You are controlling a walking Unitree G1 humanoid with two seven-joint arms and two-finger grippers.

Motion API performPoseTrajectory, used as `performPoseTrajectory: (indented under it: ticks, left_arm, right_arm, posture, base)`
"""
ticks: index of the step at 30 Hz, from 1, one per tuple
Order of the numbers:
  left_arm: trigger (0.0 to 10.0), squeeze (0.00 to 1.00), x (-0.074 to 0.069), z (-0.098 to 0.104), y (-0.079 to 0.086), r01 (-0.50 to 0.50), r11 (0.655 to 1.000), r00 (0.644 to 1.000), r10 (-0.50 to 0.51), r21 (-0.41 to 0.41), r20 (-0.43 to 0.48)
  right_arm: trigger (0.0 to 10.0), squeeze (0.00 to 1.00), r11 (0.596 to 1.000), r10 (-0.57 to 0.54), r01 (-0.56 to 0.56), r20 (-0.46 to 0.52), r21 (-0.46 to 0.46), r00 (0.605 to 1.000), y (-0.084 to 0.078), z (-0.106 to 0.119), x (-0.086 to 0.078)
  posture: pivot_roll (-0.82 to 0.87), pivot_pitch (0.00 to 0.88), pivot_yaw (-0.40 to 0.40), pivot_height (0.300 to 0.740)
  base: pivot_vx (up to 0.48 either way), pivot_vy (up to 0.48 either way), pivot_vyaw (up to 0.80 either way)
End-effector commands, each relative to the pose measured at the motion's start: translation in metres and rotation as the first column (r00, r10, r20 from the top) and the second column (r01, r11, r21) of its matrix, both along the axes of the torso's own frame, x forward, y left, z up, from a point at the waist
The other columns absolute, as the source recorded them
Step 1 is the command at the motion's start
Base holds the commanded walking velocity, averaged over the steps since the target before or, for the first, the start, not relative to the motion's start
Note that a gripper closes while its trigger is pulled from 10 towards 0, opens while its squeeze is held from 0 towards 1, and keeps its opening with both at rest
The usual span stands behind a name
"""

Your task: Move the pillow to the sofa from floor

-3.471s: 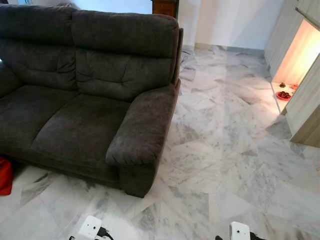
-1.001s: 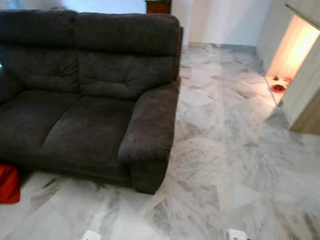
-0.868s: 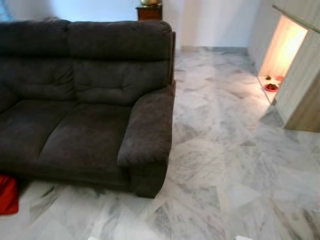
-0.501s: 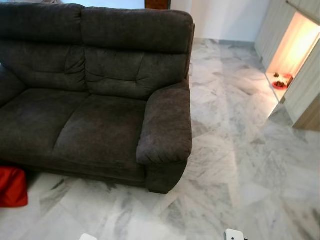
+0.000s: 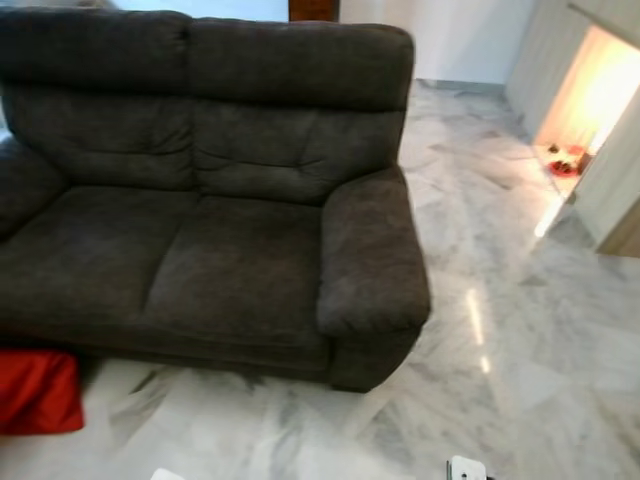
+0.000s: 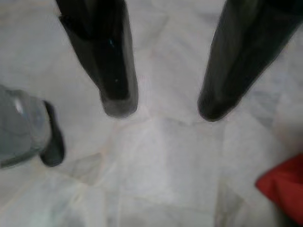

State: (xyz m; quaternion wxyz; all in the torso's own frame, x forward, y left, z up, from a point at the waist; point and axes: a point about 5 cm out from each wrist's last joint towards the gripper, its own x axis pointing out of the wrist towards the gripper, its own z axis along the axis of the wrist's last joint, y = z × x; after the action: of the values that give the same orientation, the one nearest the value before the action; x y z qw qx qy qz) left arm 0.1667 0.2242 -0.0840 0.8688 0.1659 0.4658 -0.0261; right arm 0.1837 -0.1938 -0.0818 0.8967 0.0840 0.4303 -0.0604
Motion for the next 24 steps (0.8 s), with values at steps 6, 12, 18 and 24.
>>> performPoseTrajectory:
  ticks: [6, 12, 18, 24]
  left_arm:
    - [10.0, 0.0, -0.006, -0.0027, 0.0009, -0.004, 1.0, 1.0, 0.004, 0.003, -0.027]
    - [10.0, 0.0, -0.0068, -0.0044, -0.0047, -0.004, 1.0, 0.999, 0.003, -0.003, -0.032]
    - [10.0, 0.0, -0.0074, -0.0047, -0.0049, -0.004, 1.0, 0.999, 0.003, -0.005, -0.033]
    - [10.0, 0.0, -0.0077, -0.0045, -0.0039, 0.0, 1.0, 0.999, 0.0, -0.004, -0.034]
  right_arm:
    - [10.0, 0.0, 1.0, -0.001, 0.001, 0.006, -0.006, 1.0, 0.0011, -0.0015, -0.0037]
    - [10.0, 0.0, 1.0, 0.013, -0.013, 0.021, -0.011, 1.0, 0.0009, -0.0005, -0.0025]
    - [10.0, 0.0, 1.0, 0.01, -0.01, 0.024, -0.001, 1.0, 0.0015, -0.0005, -0.0026]
    - [10.0, 0.0, 1.0, -0.022, 0.022, 0.026, 0.01, 0.999, 0.0016, -0.0011, -0.0038]
  posture:
    - [0.11, 0.103, 0.01, 0.74]
    - [0.11, 0.102, 0.008, 0.74]
    - [0.11, 0.098, 0.009, 0.74]
    - [0.11, 0.092, 0.011, 0.74]
  base:
    - [0.0, 0.48, 0.0]
    - [0.0, 0.48, 0.67]
    - [0.0, 0.48, 0.8]
    - [0.0, 0.48, 0.23]
